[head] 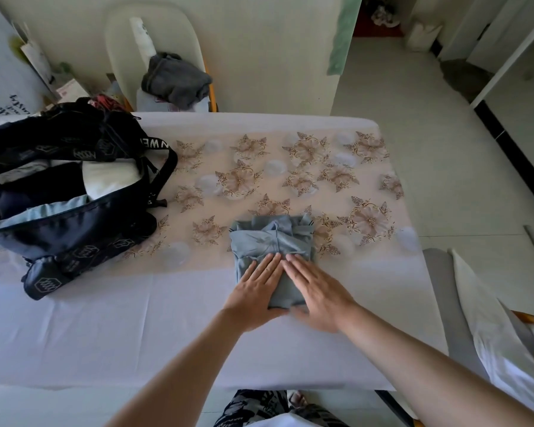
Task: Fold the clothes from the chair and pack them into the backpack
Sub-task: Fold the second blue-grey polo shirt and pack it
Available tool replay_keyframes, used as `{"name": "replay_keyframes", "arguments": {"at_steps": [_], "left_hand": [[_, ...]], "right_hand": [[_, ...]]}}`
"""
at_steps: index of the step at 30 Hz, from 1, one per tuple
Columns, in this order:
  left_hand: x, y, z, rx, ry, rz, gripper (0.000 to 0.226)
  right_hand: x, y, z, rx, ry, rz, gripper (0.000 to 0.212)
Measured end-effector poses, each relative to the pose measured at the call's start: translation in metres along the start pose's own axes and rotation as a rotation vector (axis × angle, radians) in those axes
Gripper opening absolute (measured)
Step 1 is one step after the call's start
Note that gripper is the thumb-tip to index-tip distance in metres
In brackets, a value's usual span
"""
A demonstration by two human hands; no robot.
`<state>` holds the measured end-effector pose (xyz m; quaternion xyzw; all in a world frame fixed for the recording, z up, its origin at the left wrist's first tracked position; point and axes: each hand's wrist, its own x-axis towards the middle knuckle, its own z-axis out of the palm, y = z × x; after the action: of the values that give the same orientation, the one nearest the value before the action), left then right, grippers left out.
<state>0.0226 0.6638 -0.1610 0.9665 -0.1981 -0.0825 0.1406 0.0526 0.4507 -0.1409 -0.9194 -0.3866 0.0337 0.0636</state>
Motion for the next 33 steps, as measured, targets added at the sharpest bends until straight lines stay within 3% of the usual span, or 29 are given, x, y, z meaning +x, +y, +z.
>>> {"name": "replay_keyframes", "arguments": {"at_steps": [2, 6, 9, 12, 14, 18, 20, 22, 25, 28, 31, 33], "left_hand": [[-0.003, -0.004, -0.002, -0.022, 0.038, -0.012, 0.105], [-0.02, -0.011, 0.001, -0.016, 0.156, -0.055, 0.096], [-0.029, -0.018, -0.001, -0.031, 0.15, -0.078, 0.092], [-0.024, -0.021, -0.019, -0.126, 0.128, -0.138, 0.083], [-0.017, -0.018, -0.046, -0.236, 0.116, -0.24, 0.062], [0.005, -0.02, -0.082, -0.4, -0.069, -0.415, 0.026], [0.016, -0.023, -0.088, -0.479, -0.008, -0.534, 0.015], [0.025, -0.027, -0.088, -0.326, 0.164, -0.587, 0.027], [0.04, -0.023, -0.078, 0.016, 0.424, -0.317, 0.051], [0.056, -0.014, -0.063, 0.059, 0.274, -0.023, 0.052], [0.063, -0.021, -0.047, 0.025, 0.079, -0.104, 0.062], [0.065, -0.028, -0.043, -0.03, 0.027, -0.173, 0.066]], "right_hand": [[-0.002, 0.008, -0.001, -0.078, -0.131, 0.045, 0.098], [0.004, 0.016, -0.01, 0.024, -0.254, 0.143, 0.101], [0.006, 0.013, -0.015, 0.071, -0.251, 0.149, 0.099], [0.008, 0.009, -0.028, 0.205, -0.222, 0.212, 0.081], [0.012, 0.012, -0.041, 0.304, -0.183, 0.297, 0.061], [0.021, 0.026, -0.06, 0.438, -0.157, 0.435, 0.023], [0.029, 0.03, -0.066, 0.525, -0.09, 0.539, 0.019], [0.042, 0.033, -0.066, 0.513, -0.006, 0.643, 0.024], [0.064, 0.035, -0.058, 0.33, 0.007, 0.753, 0.041], [0.083, 0.033, -0.049, 0.248, 0.165, 0.804, 0.039], [0.097, 0.033, -0.036, 0.07, 0.229, 0.593, 0.046], [0.103, 0.033, -0.028, 0.053, 0.126, 0.373, 0.049]]}}
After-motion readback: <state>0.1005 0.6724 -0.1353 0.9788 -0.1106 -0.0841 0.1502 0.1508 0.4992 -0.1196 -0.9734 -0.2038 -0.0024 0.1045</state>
